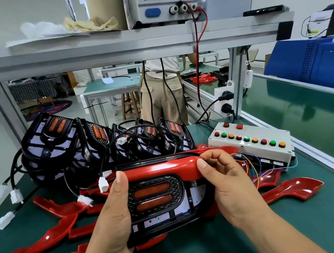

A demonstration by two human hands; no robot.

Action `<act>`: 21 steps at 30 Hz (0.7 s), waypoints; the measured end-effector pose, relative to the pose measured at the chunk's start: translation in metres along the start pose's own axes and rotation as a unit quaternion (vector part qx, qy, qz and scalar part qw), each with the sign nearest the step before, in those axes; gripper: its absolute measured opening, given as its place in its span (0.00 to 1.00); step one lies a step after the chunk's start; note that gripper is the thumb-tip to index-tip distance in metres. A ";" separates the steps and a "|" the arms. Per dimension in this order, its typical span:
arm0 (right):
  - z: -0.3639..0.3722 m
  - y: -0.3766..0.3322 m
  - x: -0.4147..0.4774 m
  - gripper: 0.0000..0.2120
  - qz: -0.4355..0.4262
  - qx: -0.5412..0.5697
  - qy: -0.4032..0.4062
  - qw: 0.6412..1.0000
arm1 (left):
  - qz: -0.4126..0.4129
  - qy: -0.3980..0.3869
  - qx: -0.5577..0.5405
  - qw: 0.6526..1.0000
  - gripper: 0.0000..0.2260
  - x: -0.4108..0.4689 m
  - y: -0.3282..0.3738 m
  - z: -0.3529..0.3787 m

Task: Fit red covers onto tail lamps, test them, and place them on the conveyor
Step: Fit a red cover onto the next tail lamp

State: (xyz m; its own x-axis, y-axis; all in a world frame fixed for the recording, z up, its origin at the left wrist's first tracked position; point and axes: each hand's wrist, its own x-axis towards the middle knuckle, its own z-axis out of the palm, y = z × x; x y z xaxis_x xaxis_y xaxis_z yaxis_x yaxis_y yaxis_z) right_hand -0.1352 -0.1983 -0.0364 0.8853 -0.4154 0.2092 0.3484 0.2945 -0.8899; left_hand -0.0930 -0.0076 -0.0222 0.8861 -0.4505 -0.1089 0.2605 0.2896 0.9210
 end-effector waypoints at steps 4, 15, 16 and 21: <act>0.001 -0.001 -0.001 0.07 0.013 0.008 0.013 1.000 | 0.012 -0.001 0.002 1.000 0.34 -0.001 -0.002 0.000; -0.001 0.003 -0.001 0.15 -0.006 -0.026 0.052 0.998 | 0.014 0.005 0.010 1.000 0.33 0.000 -0.003 0.001; -0.001 0.003 -0.001 0.17 -0.010 -0.045 0.052 0.998 | 0.012 0.003 0.011 1.000 0.34 0.000 -0.003 0.001; 0.000 0.001 -0.002 0.26 0.027 -0.107 0.009 0.994 | 0.002 0.009 0.019 1.000 0.38 0.001 -0.002 0.001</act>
State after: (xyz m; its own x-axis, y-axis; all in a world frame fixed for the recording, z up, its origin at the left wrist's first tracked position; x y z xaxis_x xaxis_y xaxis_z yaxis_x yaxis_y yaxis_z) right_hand -0.1365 -0.1977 -0.0374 0.8948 -0.4191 0.1538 0.2255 0.1268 -0.9660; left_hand -0.0930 -0.0094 -0.0241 0.8937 -0.4345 -0.1117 0.2427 0.2589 0.9349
